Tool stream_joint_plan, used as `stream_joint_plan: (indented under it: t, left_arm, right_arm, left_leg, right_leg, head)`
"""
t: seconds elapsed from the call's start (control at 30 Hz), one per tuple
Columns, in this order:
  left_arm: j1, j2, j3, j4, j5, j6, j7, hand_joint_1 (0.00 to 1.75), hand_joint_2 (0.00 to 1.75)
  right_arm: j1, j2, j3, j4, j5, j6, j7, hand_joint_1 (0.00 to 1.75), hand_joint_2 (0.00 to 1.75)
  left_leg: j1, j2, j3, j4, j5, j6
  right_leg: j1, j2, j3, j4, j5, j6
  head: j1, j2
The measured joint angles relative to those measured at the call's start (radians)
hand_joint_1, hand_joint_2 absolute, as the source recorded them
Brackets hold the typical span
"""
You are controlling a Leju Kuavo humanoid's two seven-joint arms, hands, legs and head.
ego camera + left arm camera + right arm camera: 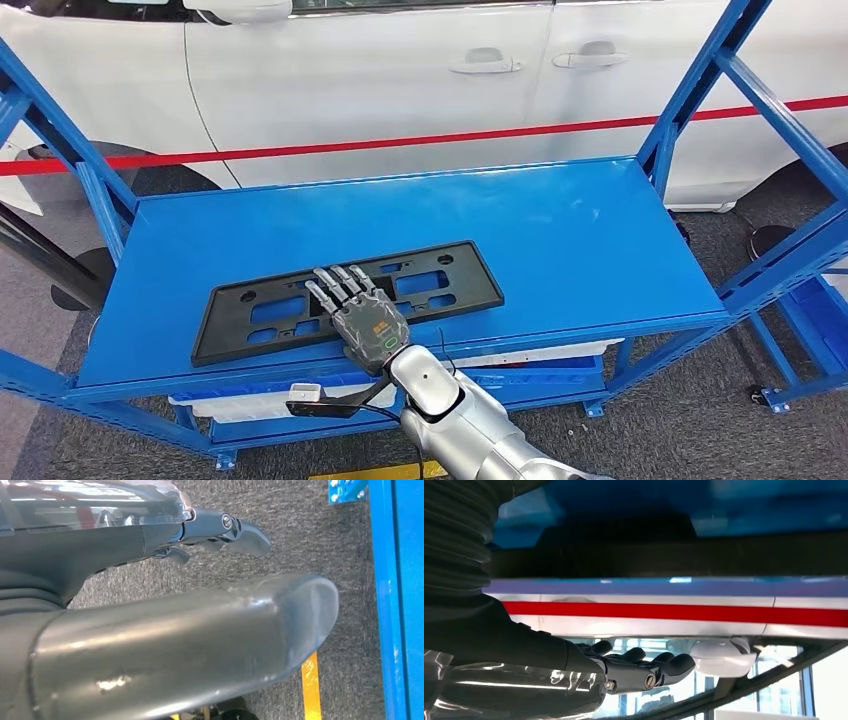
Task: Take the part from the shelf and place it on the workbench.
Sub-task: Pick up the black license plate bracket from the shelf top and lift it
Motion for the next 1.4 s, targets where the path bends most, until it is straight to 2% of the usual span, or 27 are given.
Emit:
stream_joint_plan:
  t: [0.07, 0.13, 0.23, 0.27, 0.3, 0.33, 0.4, 0.43, 0.47, 0.5, 0.53, 0.6, 0.63, 0.7, 0.77, 0.83, 0.9, 0.93, 0.97, 1.0, 1.07, 1.13, 1.17, 1.23, 1.3, 1.33, 1.4]
  left_arm:
    - [0.0, -0.001, 0.0, 0.0, -0.006, 0.0, 0.0, 0.0, 0.0]
    - [-0.001, -0.002, 0.0, 0.0, -0.015, 0.0, 0.0, 0.0, 0.0]
    - [-0.002, -0.002, 0.002, 0.0, -0.031, 0.0, 0.001, 0.0, 0.0]
    - [-0.003, -0.002, 0.003, 0.0, -0.037, 0.0, 0.001, 0.0, 0.0]
    - [-0.003, -0.003, 0.004, 0.0, -0.042, 0.0, 0.001, 0.0, 0.0]
    - [-0.003, -0.003, 0.006, 0.0, -0.046, 0.0, 0.002, 0.0, 0.0]
    - [-0.003, -0.004, 0.007, 0.0, -0.055, -0.001, 0.005, 0.0, 0.0]
    - [-0.003, -0.004, 0.008, 0.0, -0.058, -0.001, 0.006, 0.0, 0.0]
    - [-0.003, -0.004, 0.009, 0.0, -0.061, -0.001, 0.007, 0.0, 0.0]
    - [-0.003, -0.004, 0.01, 0.0, -0.062, -0.001, 0.008, 0.0, 0.0]
    - [-0.004, -0.004, 0.012, 0.0, -0.064, -0.001, 0.008, 0.0, 0.0]
    - [-0.006, -0.004, 0.015, 0.0, -0.068, -0.001, 0.009, 0.0, 0.0]
    - [-0.007, -0.004, 0.017, 0.0, -0.069, -0.001, 0.009, 0.0, 0.0]
    - [-0.008, -0.004, 0.021, 0.0, -0.069, -0.001, 0.009, 0.0, 0.0]
    - [-0.008, -0.006, 0.023, 0.0, -0.069, -0.002, 0.009, 0.0, 0.0]
    - [-0.009, -0.008, 0.025, 0.0, -0.07, -0.002, 0.009, 0.0, 0.0]
    - [-0.009, -0.008, 0.025, 0.0, -0.07, -0.002, 0.009, 0.0, 0.0]
    - [-0.009, -0.008, 0.026, 0.0, -0.071, -0.002, 0.009, 0.0, 0.0]
    - [-0.009, -0.009, 0.026, 0.0, -0.071, -0.003, 0.009, 0.0, 0.0]
    - [-0.009, -0.009, 0.026, 0.0, -0.071, -0.003, 0.009, 0.0, 0.0]
    - [-0.009, -0.012, 0.027, 0.0, -0.072, -0.005, 0.008, 0.0, 0.0]
    - [-0.009, -0.015, 0.029, 0.0, -0.076, -0.006, 0.008, 0.0, 0.0]
    - [-0.009, -0.016, 0.031, 0.0, -0.078, -0.006, 0.008, 0.0, 0.0]
    - [-0.009, -0.017, 0.038, 0.0, -0.083, -0.007, 0.006, 0.0, 0.0]
    - [-0.008, -0.018, 0.049, 0.0, -0.087, -0.007, 0.005, 0.0, 0.0]
    - [-0.008, -0.019, 0.055, 0.0, -0.089, -0.007, 0.004, 0.0, 0.0]
    - [-0.006, -0.021, 0.066, 0.0, -0.091, -0.008, 0.003, 0.0, 0.0]
  right_arm:
    - [-0.014, 0.002, -0.002, 0.017, 0.001, 0.009, 0.008, 0.0, 1.75]
    - [-0.033, 0.004, -0.007, 0.038, 0.001, 0.022, 0.024, 0.0, 1.75]
    - [-0.067, 0.006, -0.023, 0.076, 0.001, 0.031, 0.048, 0.0, 1.75]
    - [-0.079, 0.006, -0.029, 0.09, 0.002, 0.033, 0.055, 0.0, 1.75]
    - [-0.09, 0.006, -0.035, 0.105, 0.004, 0.037, 0.062, 0.36, 1.75]
    - [-0.099, 0.006, -0.039, 0.119, 0.006, 0.045, 0.071, 0.79, 1.75]
    - [-0.115, 0.006, -0.049, 0.148, 0.008, 0.07, 0.088, 1.67, 1.75]
    - [-0.122, 0.006, -0.055, 0.161, 0.008, 0.082, 0.093, 1.75, 1.75]
    - [-0.128, 0.006, -0.06, 0.172, 0.008, 0.093, 0.096, 1.75, 1.75]
    - [-0.135, 0.006, -0.066, 0.182, 0.008, 0.102, 0.097, 1.75, 1.75]
    - [-0.141, 0.006, -0.071, 0.19, 0.007, 0.109, 0.097, 1.75, 1.75]
    - [-0.149, 0.006, -0.08, 0.203, 0.007, 0.118, 0.097, 1.75, 1.75]
    - [-0.152, 0.005, -0.084, 0.208, 0.007, 0.12, 0.096, 1.75, 1.75]
    - [-0.155, 0.004, -0.091, 0.217, 0.006, 0.12, 0.096, 1.75, 1.75]
    - [-0.158, 0.004, -0.097, 0.222, 0.005, 0.117, 0.094, 1.75, 1.75]
    - [-0.161, 0.002, -0.103, 0.226, 0.004, 0.115, 0.092, 1.75, 1.75]
    - [-0.16, 0.0, -0.108, 0.23, 0.004, 0.113, 0.089, 1.75, 1.75]
    - [-0.159, -0.001, -0.11, 0.232, 0.004, 0.113, 0.088, 1.75, 1.75]
    - [-0.159, -0.001, -0.112, 0.234, 0.003, 0.113, 0.086, 1.75, 1.75]
    - [-0.159, -0.001, -0.113, 0.235, 0.002, 0.113, 0.085, 1.75, 1.75]
    - [-0.16, -0.001, -0.117, 0.236, 0.001, 0.11, 0.083, 1.75, 1.75]
    - [-0.16, -0.001, -0.123, 0.236, -0.002, 0.101, 0.075, 1.75, 1.75]
    - [-0.158, -0.001, -0.127, 0.236, -0.008, 0.094, 0.067, 1.75, 1.75]
    - [-0.154, -0.001, -0.141, 0.234, -0.034, 0.071, 0.036, 1.75, 1.75]
    - [-0.147, 0.003, -0.16, 0.223, -0.083, 0.049, -0.015, 1.75, 1.75]
    - [-0.142, 0.007, -0.171, 0.212, -0.112, 0.042, -0.042, 1.75, 1.75]
    - [-0.127, 0.013, -0.187, 0.181, -0.163, 0.042, -0.087, 1.75, 1.75]
  left_leg:
    - [-0.002, -0.001, 0.003, 0.002, -0.004, -0.006]
    - [-0.006, -0.001, 0.002, 0.002, -0.007, -0.016]
    - [-0.004, 0.0, 0.004, 0.0, -0.009, -0.036]
    - [-0.003, 0.0, 0.001, 0.012, -0.019, -0.041]
    - [-0.002, 0.001, -0.012, 0.043, -0.04, -0.045]
    - [-0.001, 0.001, -0.036, 0.096, -0.069, -0.047]
    - [0.0, 0.001, -0.098, 0.228, -0.126, -0.052]
    - [0.0, 0.001, -0.119, 0.271, -0.135, -0.053]
    - [0.0, 0.001, -0.123, 0.277, -0.125, -0.054]
    - [0.0, 0.001, -0.108, 0.243, -0.096, -0.052]
    - [0.0, 0.001, -0.077, 0.176, -0.058, -0.049]
    - [-0.003, 0.001, -0.016, 0.048, -0.01, -0.041]
    - [-0.006, 0.0, -0.002, 0.015, -0.003, -0.036]
    - [-0.009, -0.001, 0.001, 0.004, -0.003, -0.026]
    - [-0.005, 0.002, 0.004, -0.005, 0.005, -0.013]
    - [0.001, 0.006, 0.007, -0.014, 0.012, -0.002]
    - [0.0, 0.007, 0.004, -0.015, 0.013, 0.001]
    - [0.0, 0.007, 0.004, -0.015, 0.013, 0.001]
    - [0.0, 0.007, 0.004, -0.015, 0.013, 0.001]
    - [0.0, 0.006, 0.005, -0.014, 0.013, 0.001]
    - [0.0, 0.003, 0.007, -0.013, 0.011, -0.002]
    - [-0.004, -0.002, 0.006, -0.009, 0.009, -0.013]
    - [-0.005, -0.003, 0.005, -0.008, 0.008, -0.019]
    - [-0.004, -0.003, 0.006, -0.011, 0.008, -0.033]
    - [-0.001, -0.002, -0.003, 0.014, -0.013, -0.043]
    - [0.0, -0.001, -0.02, 0.055, -0.039, -0.046]
    - [0.001, -0.001, -0.078, 0.188, -0.106, -0.051]
  right_leg:
    - [0.002, 0.0, 0.063, -0.132, 0.064, -0.008]
    - [0.006, 0.001, 0.099, -0.213, 0.085, -0.015]
    - [0.006, 0.003, 0.105, -0.23, 0.086, -0.028]
    - [0.004, 0.003, 0.109, -0.235, 0.088, -0.035]
    - [0.002, 0.002, 0.112, -0.239, 0.09, -0.041]
    - [0.002, 0.0, 0.114, -0.241, 0.09, -0.045]
    - [0.005, 0.0, 0.115, -0.241, 0.088, -0.05]
    - [0.006, 0.0, 0.116, -0.24, 0.087, -0.05]
    - [0.007, 0.0, 0.117, -0.239, 0.086, -0.051]
    - [0.007, 0.001, 0.119, -0.237, 0.085, -0.05]
    - [0.007, 0.002, 0.121, -0.235, 0.083, -0.049]
    - [0.01, 0.003, 0.122, -0.23, 0.078, -0.042]
    - [0.012, 0.004, 0.121, -0.228, 0.078, -0.037]
    - [0.012, 0.004, 0.119, -0.229, 0.08, -0.027]
    - [0.011, 0.004, 0.116, -0.222, 0.073, -0.016]
    - [0.01, 0.003, 0.085, -0.152, 0.028, -0.006]
    - [0.006, 0.002, 0.023, -0.023, -0.034, 0.001]
    - [0.003, 0.002, -0.002, 0.027, -0.049, 0.003]
    - [0.001, 0.002, -0.01, 0.044, -0.045, 0.004]
    - [-0.001, 0.001, 0.001, 0.022, -0.023, 0.005]
    - [-0.004, 0.0, 0.067, -0.108, 0.042, 0.0]
    - [0.0, -0.001, 0.117, -0.211, 0.074, -0.008]
    - [0.003, -0.001, 0.125, -0.23, 0.075, -0.012]
    - [0.005, 0.0, 0.127, -0.235, 0.077, -0.023]
    - [0.002, -0.001, 0.131, -0.243, 0.083, -0.036]
    - [0.0, -0.001, 0.132, -0.246, 0.085, -0.042]
    - [0.003, -0.001, 0.132, -0.247, 0.085, -0.049]
  head:
    - [0.0, 0.0]
    - [-0.001, 0.0]
    - [-0.001, 0.0]
    - [-0.002, 0.0]
    - [-0.003, 0.0]
    - [-0.004, 0.0]
    - [-0.005, 0.0]
    - [-0.004, 0.0]
    - [-0.004, 0.0]
    - [-0.004, 0.0]
    - [-0.005, 0.0]
    - [-0.004, 0.0]
    - [-0.004, 0.0]
    - [-0.003, 0.0]
    - [-0.003, 0.0]
    - [0.0, 0.0]
    - [0.003, 0.0]
    - [0.003, 0.0]
    - [0.003, 0.0]
    - [0.003, 0.0]
    - [0.003, 0.0]
    - [0.002, 0.0]
    - [0.001, 0.0]
    - [0.001, 0.0]
    - [-0.001, 0.0]
    - [-0.003, 0.0]
    - [-0.005, 0.0]
